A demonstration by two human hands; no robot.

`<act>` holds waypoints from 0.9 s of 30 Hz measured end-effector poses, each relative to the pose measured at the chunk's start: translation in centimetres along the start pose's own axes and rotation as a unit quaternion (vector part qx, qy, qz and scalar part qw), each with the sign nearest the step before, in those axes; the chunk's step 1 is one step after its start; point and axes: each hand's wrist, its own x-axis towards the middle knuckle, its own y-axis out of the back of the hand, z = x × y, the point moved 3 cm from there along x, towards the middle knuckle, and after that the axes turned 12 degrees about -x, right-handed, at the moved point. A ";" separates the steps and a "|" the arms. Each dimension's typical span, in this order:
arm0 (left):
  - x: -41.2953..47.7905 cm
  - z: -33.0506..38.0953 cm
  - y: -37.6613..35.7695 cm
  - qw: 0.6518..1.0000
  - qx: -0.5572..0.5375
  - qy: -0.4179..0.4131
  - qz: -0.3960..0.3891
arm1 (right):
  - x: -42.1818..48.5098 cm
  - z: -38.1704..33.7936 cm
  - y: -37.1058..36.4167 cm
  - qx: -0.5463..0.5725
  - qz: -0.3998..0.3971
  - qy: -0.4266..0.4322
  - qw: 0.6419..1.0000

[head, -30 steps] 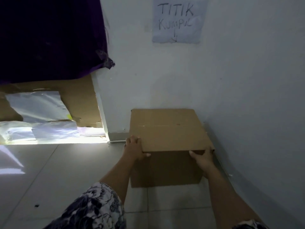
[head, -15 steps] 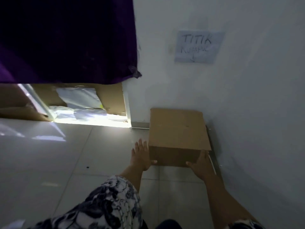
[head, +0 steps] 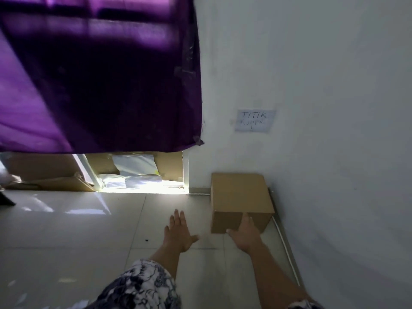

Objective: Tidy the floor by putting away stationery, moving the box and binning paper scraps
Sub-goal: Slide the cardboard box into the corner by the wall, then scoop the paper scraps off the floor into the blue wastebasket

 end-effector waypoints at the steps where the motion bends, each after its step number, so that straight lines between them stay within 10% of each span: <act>1: -1.2 -0.8 0.3 1.000 -0.001 -0.005 0.001 | -1.3 -0.4 -0.3 -0.008 0.003 -0.001 1.000; 27: -33.1 -39.5 2.0 0.998 -0.005 0.064 -0.019 | -36.4 -13.7 -27.7 -0.056 -0.063 0.009 0.996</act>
